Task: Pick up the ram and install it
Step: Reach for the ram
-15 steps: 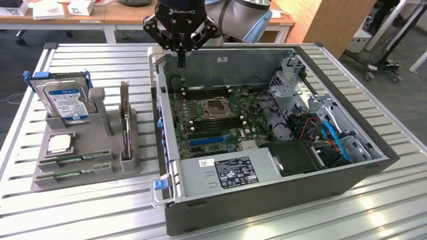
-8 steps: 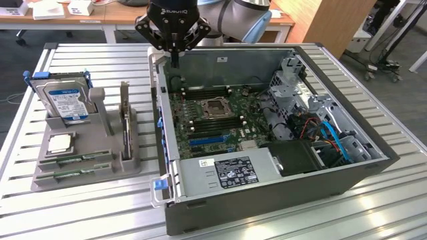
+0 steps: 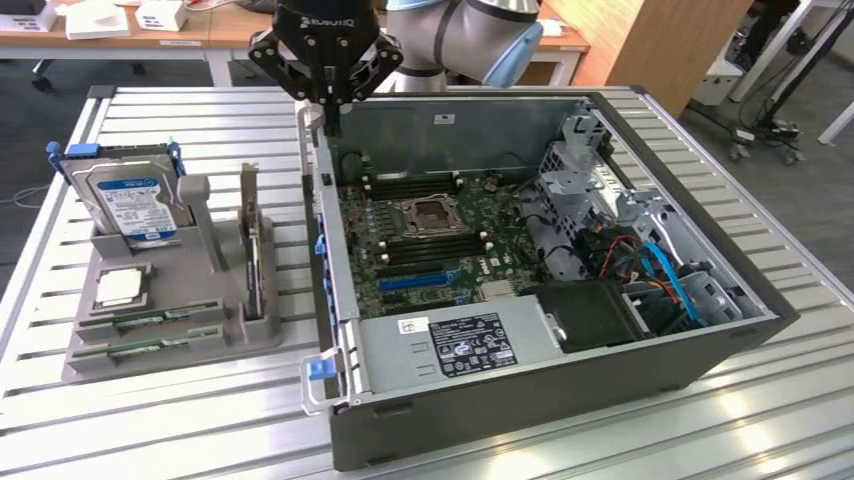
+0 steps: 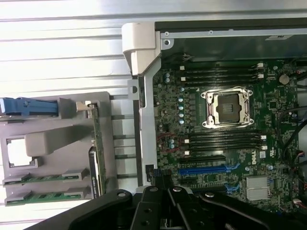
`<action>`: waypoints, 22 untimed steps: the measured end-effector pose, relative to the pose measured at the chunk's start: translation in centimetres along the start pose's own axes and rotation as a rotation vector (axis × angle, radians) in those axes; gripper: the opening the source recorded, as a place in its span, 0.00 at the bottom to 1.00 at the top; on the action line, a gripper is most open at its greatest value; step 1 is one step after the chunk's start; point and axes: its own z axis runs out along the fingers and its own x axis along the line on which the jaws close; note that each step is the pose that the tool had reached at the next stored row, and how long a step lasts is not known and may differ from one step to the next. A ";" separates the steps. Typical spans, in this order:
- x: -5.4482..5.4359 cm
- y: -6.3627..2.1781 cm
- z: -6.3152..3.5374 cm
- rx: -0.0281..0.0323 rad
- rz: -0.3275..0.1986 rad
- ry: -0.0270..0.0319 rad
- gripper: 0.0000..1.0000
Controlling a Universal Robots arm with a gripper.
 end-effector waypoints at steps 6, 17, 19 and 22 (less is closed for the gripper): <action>1.3 -0.10 -0.03 0.0000 0.000 0.0001 0.10; 4.0 -0.30 -0.09 0.0000 0.000 -0.0001 0.10; 4.5 -0.34 -0.10 0.0000 0.000 0.0000 0.10; 5.4 -0.40 -0.12 0.0001 0.000 0.0000 0.10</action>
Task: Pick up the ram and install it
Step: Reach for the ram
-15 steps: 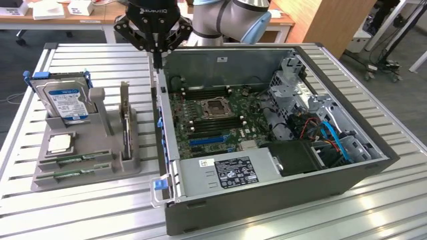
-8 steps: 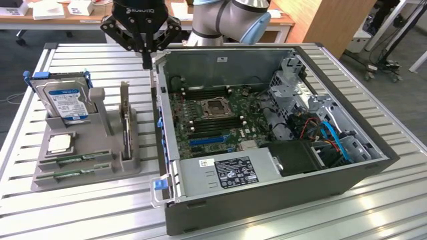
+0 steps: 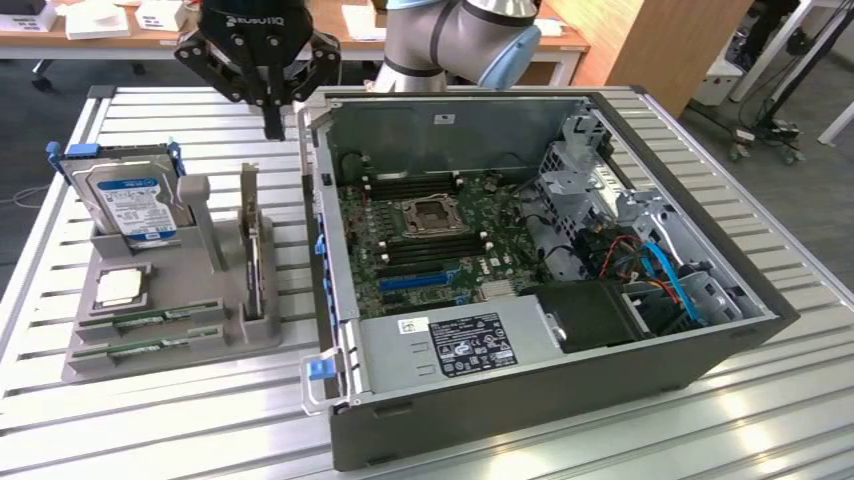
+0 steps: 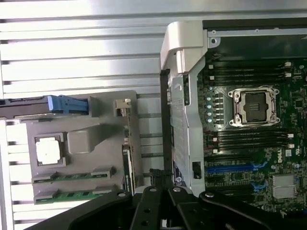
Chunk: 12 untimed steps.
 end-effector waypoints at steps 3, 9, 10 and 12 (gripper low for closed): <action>0.8 -0.06 -0.01 -0.0001 0.000 -0.0001 0.10; 2.4 -0.18 -0.04 -0.0001 0.000 0.0000 0.10; 2.7 -0.20 -0.04 -0.0001 0.000 0.0000 0.10; 3.3 -0.25 -0.05 -0.0001 0.000 -0.0001 0.10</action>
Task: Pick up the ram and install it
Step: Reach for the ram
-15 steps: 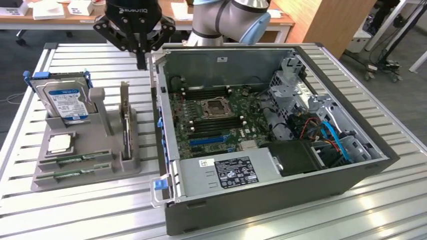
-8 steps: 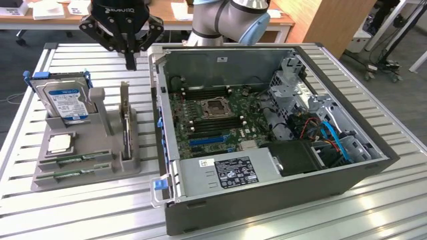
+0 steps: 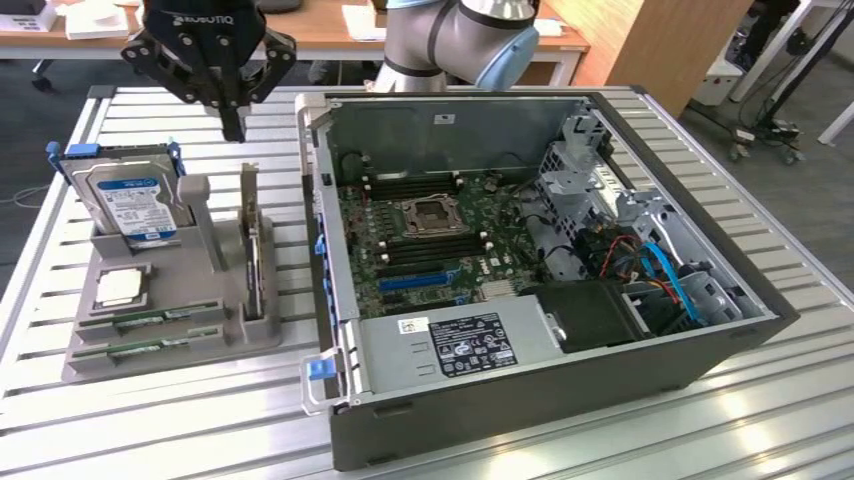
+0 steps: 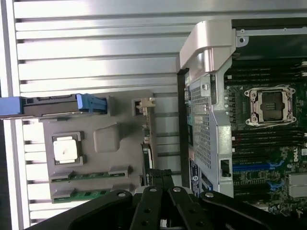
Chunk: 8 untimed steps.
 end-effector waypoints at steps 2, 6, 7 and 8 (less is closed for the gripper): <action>0.6 -0.04 -0.01 0.0000 0.000 0.0000 0.10; 1.4 -0.10 -0.02 0.0000 0.000 0.0000 0.10; 1.6 -0.12 -0.02 0.0000 0.000 0.0000 0.10; 1.8 -0.14 -0.03 0.0001 0.000 0.0002 0.10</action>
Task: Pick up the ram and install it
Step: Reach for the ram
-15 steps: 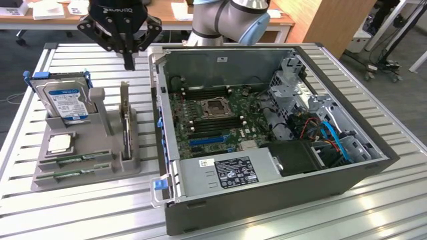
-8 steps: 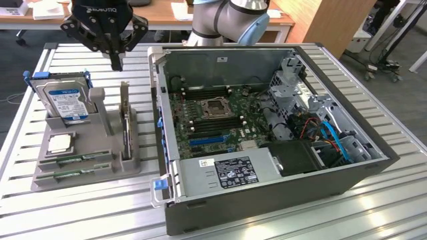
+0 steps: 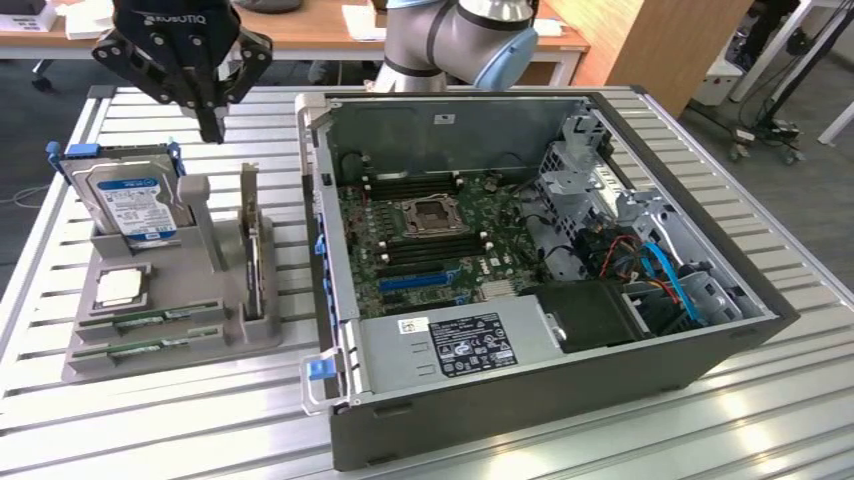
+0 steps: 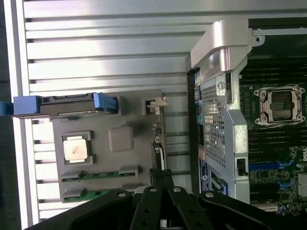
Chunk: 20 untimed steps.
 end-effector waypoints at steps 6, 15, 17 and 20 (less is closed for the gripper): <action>1.4 -0.11 -0.01 -0.0001 0.000 -0.0001 0.10; 3.7 -0.28 0.00 -0.0001 0.000 -0.0002 0.10; 4.1 -0.31 0.01 0.0000 0.000 -0.0001 0.10; 4.9 -0.37 0.03 0.0000 0.000 -0.0001 0.10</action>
